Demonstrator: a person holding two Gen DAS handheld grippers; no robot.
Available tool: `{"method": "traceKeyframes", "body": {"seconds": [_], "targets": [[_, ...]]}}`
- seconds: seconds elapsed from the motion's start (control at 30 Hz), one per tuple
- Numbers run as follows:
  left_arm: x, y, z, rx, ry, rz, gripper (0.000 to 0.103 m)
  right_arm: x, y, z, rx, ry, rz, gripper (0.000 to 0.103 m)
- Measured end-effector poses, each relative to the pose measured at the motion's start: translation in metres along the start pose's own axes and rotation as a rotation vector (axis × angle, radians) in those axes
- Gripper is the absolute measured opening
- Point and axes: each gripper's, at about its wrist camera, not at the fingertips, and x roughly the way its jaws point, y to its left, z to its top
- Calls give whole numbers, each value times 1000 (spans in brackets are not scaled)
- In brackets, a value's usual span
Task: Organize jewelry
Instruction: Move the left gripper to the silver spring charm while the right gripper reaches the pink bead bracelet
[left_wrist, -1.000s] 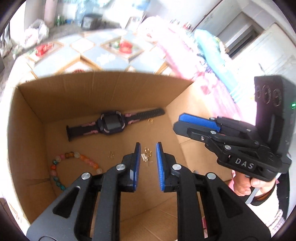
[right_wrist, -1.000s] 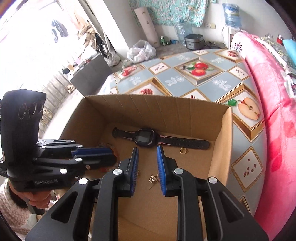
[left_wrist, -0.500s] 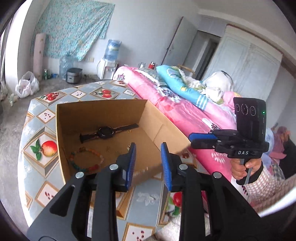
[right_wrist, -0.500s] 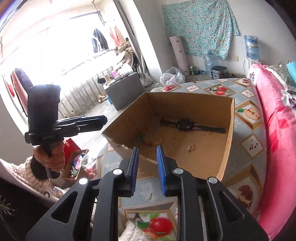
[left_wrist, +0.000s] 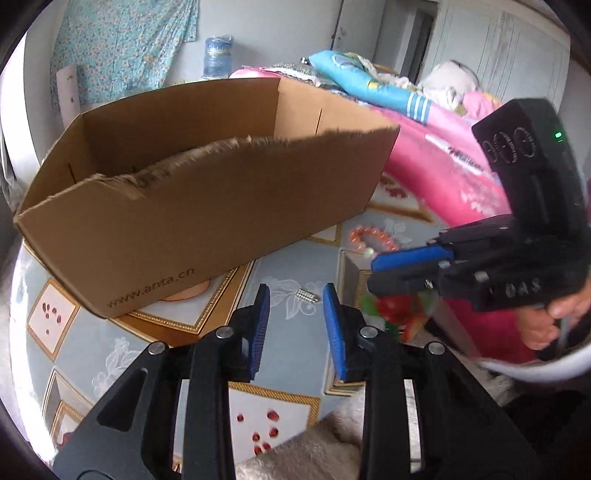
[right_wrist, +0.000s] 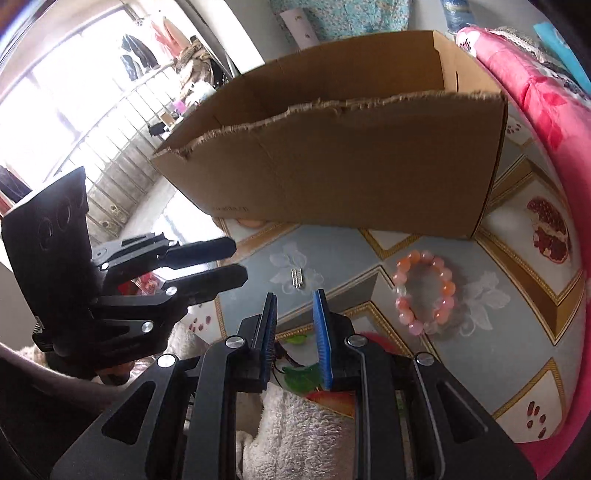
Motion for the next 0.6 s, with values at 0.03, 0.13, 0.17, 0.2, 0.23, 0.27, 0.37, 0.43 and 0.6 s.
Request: {"method": "traceKeyframes", "body": {"seconds": [0.03,0.13,0.17,0.2,0.23,0.27,0.37,0.43,0.6], "targets": [[9,-2,-1,21,10,8,28,4,1,-2,-5,11,-14,21],[22,-3,-3,47,28,15,28,14,-1,-6,-15,39,-44,21],[25,-3,-3,50,34,8,28,15,-2,-6,-12,41,-48,21],[28,-3,-2,53,37,2,28,16,-3,-6,-9,43,-51,21],[29,-5,-2,58,38,2,28,16,-3,-7,-6,42,-52,21],[31,-5,-2,67,39,1,28,16,-4,-6,-2,41,-52,21],[38,-8,-2,91,51,3,28,18,-10,-3,10,41,-45,21],[40,-11,-2,111,54,7,28,18,-10,-3,12,42,-43,21],[44,-22,-1,186,60,40,27,17,-12,-8,16,40,-32,21]]}}
